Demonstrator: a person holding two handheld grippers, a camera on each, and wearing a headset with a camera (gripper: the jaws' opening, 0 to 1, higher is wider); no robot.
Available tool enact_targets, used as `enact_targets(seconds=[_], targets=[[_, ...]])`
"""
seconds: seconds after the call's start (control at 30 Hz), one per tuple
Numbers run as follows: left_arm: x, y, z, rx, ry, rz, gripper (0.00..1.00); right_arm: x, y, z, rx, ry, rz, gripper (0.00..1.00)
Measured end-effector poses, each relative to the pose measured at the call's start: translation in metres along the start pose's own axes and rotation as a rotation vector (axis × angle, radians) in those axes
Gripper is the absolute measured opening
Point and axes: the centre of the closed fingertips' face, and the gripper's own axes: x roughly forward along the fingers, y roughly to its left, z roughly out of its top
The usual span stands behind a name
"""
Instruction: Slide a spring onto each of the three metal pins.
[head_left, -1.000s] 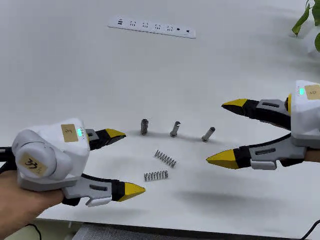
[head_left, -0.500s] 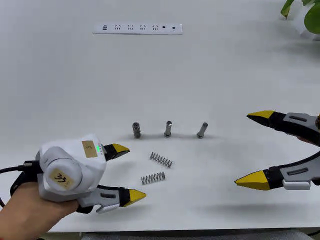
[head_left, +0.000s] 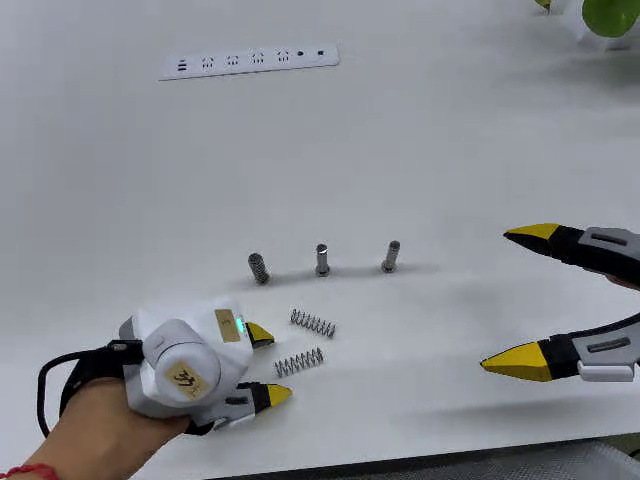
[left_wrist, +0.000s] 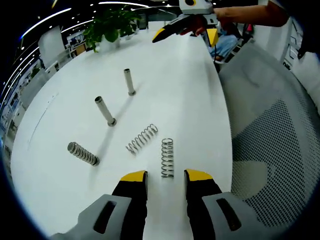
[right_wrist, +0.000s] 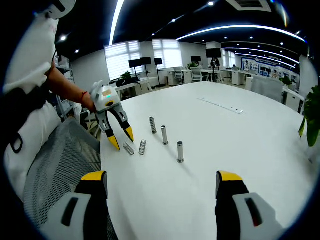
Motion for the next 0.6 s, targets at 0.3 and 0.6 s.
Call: enact_targets(seconds=[0.3,0.6], targets=[[0.0032,0.0036,-0.002,0.077,0.053,0.006,0.18,-0.0014,0.0004,-0.0008,0.01,-0.009,-0.015,0.89],[0.0035,0.0032,-0.0022,0.098,0.07,0.008,0.11,-0.0022,-0.0019,-0.0002,0.015,-0.014,-0.024,0.89]])
